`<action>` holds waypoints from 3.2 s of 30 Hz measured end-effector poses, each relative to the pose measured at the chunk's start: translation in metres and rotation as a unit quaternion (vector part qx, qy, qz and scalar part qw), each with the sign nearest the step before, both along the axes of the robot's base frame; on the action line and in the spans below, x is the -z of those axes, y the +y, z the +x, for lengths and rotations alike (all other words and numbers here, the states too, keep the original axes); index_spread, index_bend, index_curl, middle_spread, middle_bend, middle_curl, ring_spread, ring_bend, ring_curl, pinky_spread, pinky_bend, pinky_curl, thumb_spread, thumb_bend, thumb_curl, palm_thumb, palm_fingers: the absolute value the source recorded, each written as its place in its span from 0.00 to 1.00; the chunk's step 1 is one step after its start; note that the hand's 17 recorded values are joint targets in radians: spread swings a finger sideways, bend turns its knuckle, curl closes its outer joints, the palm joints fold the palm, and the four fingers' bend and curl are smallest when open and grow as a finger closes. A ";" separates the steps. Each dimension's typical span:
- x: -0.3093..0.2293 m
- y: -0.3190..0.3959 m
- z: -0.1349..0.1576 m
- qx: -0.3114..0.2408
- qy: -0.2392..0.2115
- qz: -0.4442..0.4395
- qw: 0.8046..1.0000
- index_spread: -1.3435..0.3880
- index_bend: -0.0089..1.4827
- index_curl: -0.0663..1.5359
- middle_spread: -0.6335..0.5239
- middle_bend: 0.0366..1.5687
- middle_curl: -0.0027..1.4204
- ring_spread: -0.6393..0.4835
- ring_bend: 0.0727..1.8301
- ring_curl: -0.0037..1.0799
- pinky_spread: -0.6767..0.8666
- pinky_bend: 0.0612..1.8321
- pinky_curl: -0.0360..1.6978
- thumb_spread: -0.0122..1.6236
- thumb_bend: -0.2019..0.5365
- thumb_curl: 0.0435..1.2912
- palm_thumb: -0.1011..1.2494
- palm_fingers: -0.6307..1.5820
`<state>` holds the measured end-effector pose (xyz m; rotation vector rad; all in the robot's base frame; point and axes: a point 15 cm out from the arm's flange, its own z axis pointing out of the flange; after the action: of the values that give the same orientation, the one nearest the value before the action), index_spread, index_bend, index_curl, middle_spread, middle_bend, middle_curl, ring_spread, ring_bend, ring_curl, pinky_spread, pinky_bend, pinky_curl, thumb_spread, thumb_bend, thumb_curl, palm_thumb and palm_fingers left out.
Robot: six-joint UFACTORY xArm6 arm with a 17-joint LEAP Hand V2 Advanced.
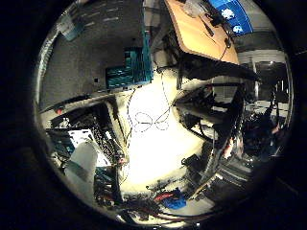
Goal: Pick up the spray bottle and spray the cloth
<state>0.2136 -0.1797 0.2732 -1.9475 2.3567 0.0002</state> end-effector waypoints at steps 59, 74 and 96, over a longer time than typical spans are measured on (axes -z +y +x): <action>-0.029 -0.007 0.073 0.054 -0.193 0.100 0.975 0.59 0.11 0.24 0.60 0.10 0.21 0.73 0.08 0.22 0.69 0.14 0.20 0.67 0.24 0.27 0.63 0.36; -0.019 -0.015 0.078 0.061 -0.222 0.133 0.964 0.71 0.11 0.21 0.73 0.10 0.21 0.71 0.09 0.24 0.62 0.16 0.21 0.66 0.24 0.24 0.57 0.28; 0.013 -0.011 0.108 0.058 -0.287 0.205 0.934 0.70 0.11 0.19 0.73 0.10 0.21 0.70 0.10 0.25 0.60 0.17 0.21 0.65 0.24 0.20 0.49 0.28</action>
<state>0.3219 -0.1910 0.2602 -1.3740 1.8914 -0.0685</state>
